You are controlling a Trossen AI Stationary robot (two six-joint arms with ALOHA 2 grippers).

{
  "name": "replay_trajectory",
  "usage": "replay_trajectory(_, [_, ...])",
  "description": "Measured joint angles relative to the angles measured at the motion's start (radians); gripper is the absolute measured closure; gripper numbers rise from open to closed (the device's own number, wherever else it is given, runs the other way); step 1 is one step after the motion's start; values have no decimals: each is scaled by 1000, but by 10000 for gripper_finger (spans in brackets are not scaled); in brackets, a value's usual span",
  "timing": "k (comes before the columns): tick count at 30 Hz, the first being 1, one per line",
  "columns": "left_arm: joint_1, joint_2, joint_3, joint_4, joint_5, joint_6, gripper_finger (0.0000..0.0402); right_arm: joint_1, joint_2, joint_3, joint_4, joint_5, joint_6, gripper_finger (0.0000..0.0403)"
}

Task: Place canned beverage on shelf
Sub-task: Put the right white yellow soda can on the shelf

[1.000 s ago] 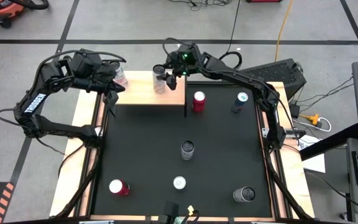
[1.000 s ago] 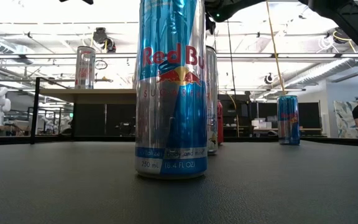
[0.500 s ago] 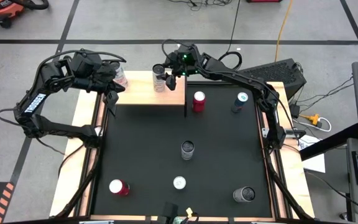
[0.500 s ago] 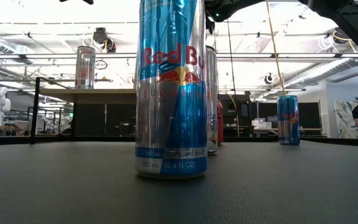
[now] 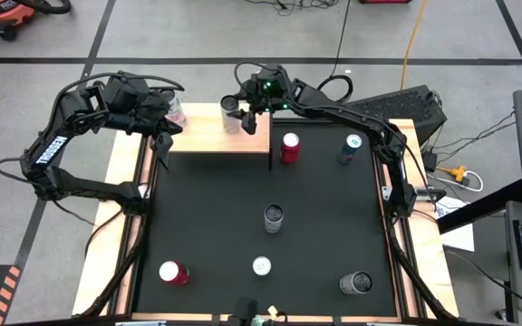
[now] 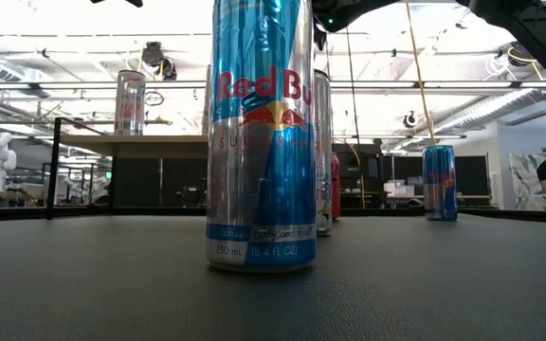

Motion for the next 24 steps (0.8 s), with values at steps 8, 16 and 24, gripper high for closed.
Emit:
replay_trajectory(8, [0,0,0,0,0,0,401,1,0,0,0,-1,-39,169])
replay_trajectory(16, [0,0,0,0,0,0,401,1,0,0,0,14,-39,166])
replay_trajectory(24, [0,0,0,0,0,0,401,3,0,0,12,70,-27,112])
